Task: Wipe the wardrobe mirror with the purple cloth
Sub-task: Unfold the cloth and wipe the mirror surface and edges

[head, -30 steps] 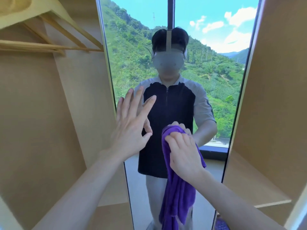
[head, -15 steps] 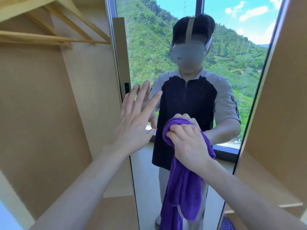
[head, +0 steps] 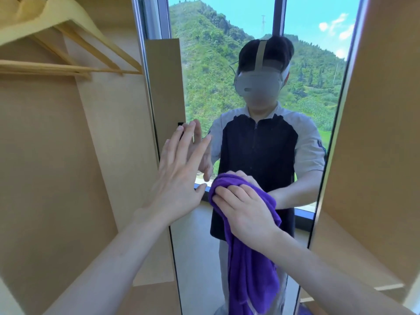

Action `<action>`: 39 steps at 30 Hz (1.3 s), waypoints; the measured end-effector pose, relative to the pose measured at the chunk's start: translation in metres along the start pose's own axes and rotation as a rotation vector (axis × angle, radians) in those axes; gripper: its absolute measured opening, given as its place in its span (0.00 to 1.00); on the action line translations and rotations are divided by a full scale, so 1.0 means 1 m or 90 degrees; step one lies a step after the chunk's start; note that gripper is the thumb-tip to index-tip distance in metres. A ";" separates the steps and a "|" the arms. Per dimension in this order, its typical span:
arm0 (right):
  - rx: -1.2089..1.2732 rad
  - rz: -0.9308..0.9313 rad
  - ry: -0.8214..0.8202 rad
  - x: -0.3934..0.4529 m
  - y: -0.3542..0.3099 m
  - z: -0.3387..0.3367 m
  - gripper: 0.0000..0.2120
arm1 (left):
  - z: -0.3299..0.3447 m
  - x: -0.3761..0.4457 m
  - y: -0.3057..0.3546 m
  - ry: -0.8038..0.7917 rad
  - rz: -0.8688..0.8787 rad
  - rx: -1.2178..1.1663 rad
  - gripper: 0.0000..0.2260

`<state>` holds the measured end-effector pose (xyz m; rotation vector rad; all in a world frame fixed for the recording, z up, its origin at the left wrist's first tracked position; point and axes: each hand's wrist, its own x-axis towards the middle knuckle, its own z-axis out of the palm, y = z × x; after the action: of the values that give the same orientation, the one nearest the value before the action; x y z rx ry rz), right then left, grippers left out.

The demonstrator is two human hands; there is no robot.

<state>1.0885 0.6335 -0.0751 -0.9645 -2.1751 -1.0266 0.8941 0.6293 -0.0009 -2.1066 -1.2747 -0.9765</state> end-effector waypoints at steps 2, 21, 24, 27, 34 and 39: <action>0.008 0.027 0.033 -0.004 0.010 -0.004 0.16 | -0.003 0.006 0.004 0.016 0.015 0.001 0.49; 0.058 0.324 0.133 0.022 0.068 -0.035 0.31 | 0.006 0.028 0.056 0.101 0.003 0.101 0.47; -0.001 0.128 0.074 0.000 0.064 -0.023 0.26 | 0.006 0.029 0.054 0.101 0.002 0.105 0.47; -0.003 0.150 0.084 -0.010 0.085 -0.030 0.29 | 0.004 0.030 0.055 0.090 -0.004 0.109 0.47; 0.019 0.250 0.112 0.044 0.090 -0.051 0.35 | 0.003 0.029 0.055 0.076 -0.011 0.135 0.49; -0.068 0.041 0.040 0.009 0.085 -0.033 0.30 | 0.000 0.028 0.053 0.061 -0.008 0.152 0.49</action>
<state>1.1557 0.6482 -0.0144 -1.0304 -2.0428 -1.1370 0.9501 0.6215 0.0186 -1.8505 -1.2890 -0.8720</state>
